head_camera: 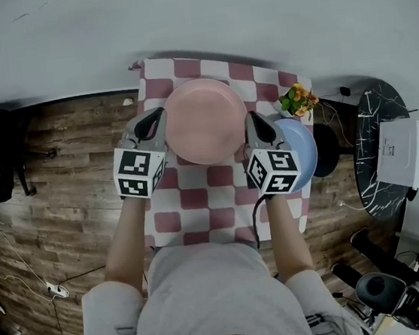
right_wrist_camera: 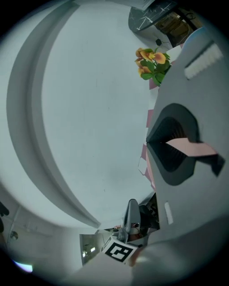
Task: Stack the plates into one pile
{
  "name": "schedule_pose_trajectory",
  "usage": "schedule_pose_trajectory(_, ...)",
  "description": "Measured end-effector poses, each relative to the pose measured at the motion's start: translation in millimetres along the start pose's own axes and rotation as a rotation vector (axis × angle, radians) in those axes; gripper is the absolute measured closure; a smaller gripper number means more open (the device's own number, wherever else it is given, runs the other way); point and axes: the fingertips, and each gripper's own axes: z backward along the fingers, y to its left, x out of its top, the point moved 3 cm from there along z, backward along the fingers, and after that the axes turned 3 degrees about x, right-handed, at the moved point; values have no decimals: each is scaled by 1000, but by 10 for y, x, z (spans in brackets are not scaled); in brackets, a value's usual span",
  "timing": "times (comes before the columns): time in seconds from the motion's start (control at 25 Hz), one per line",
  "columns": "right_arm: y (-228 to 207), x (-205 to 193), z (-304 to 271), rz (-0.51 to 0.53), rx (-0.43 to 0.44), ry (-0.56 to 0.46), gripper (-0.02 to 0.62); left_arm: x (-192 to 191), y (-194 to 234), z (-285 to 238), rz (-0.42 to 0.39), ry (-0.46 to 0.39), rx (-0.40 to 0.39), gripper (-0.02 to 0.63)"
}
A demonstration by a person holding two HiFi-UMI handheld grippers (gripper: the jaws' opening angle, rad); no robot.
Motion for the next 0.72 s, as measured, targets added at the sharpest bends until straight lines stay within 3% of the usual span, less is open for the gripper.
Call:
schedule_pose_trajectory(0.36,64,427,628,0,-56,-206,594,374,-216,299,-28,-126,-25,601)
schedule_pose_trajectory(0.72,40,656,1182,29,-141,-329,595,718,-438,548,-85,-250,-58,601)
